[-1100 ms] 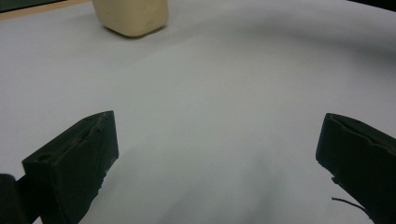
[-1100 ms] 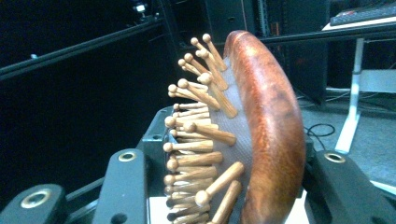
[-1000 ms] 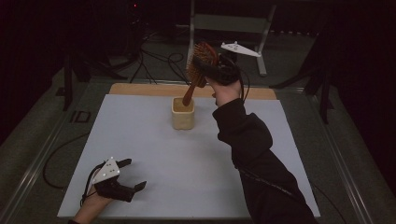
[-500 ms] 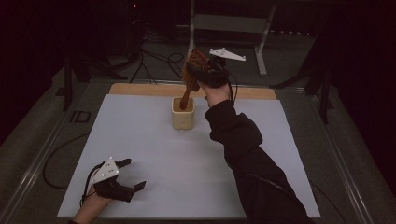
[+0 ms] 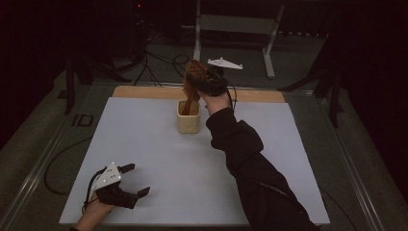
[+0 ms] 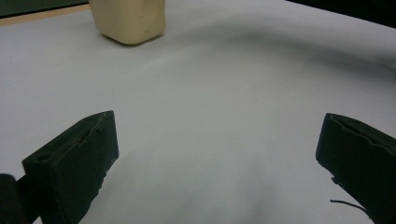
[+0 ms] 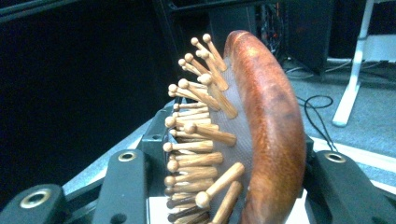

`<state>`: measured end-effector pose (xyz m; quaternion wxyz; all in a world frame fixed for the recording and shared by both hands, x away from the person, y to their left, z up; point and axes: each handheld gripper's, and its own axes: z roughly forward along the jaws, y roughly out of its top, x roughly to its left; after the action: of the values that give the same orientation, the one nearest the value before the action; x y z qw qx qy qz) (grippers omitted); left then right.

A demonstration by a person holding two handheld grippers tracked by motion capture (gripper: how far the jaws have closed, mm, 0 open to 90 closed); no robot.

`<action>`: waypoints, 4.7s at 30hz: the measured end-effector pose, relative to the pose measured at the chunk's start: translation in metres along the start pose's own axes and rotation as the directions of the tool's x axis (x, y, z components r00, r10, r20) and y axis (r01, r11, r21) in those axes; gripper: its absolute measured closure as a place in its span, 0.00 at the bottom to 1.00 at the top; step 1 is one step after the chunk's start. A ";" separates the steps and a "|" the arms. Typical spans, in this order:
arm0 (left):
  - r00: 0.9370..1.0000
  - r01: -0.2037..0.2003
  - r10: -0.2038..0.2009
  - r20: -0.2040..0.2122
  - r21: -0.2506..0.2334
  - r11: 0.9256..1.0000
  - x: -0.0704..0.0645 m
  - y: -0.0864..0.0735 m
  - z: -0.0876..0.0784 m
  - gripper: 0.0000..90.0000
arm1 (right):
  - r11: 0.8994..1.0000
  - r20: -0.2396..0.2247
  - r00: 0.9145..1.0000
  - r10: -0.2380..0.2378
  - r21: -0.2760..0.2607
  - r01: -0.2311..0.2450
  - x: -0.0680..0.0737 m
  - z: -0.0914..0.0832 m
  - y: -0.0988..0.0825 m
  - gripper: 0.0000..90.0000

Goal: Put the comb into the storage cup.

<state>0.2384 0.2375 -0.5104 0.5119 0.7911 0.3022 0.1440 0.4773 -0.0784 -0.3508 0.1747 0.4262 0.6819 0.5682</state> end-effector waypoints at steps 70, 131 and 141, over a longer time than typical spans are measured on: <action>1.000 0.001 -0.001 0.020 -0.016 1.000 -0.001 0.001 -0.001 0.00 | 0.994 -0.010 1.000 -0.018 0.112 0.019 -0.039 0.006 -0.042 0.35; 1.000 -0.003 0.003 0.025 -0.034 0.999 -0.004 0.003 -0.003 0.00 | 0.958 -0.110 0.977 -0.185 0.202 0.204 -0.069 -0.103 -0.127 0.11; 1.000 -0.005 0.006 0.013 -0.039 0.999 -0.004 0.003 -0.004 0.00 | 0.957 -0.123 0.978 -0.169 0.215 0.193 -0.072 -0.126 -0.152 0.11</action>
<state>0.2338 0.2371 -0.5053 0.5288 0.7828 0.2937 0.1458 0.3698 -0.2114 -0.4716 0.1409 0.3489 0.7864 0.4898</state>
